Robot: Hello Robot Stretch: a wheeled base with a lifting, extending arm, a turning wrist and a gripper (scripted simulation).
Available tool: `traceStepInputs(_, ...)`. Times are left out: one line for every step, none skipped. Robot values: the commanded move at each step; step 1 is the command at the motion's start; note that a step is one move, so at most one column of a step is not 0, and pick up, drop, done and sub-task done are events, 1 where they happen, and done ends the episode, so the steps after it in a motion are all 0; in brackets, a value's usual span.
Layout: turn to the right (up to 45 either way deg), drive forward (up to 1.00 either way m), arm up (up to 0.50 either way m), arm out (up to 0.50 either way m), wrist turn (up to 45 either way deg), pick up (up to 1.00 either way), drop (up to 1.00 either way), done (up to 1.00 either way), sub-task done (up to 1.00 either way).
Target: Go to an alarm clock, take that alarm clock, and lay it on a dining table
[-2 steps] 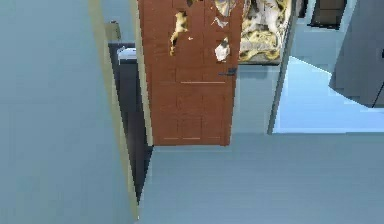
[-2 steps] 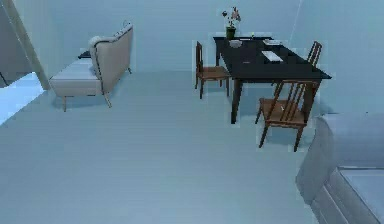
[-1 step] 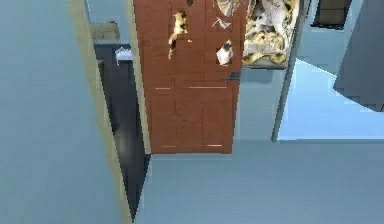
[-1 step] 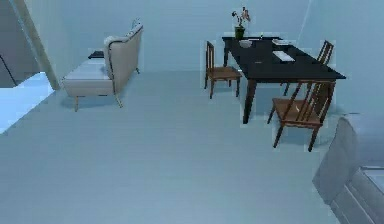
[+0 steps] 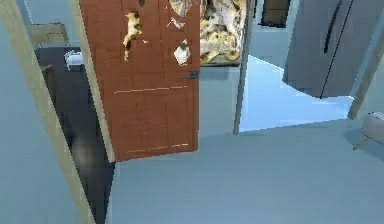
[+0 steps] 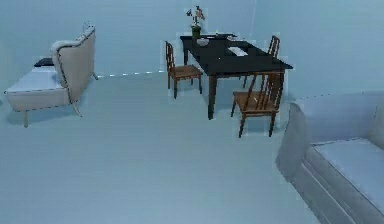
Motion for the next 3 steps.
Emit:
traceStepInputs(0.0,1.00,0.00,0.00,0.0,0.00,0.00,0.00,0.00)
traceStepInputs(3.0,0.00,0.00,0.00,0.0,0.00,0.00,0.00,0.00)
traceStepInputs(0.0,0.20,0.00,0.00,0.0,0.00,0.00,0.00,0.00)
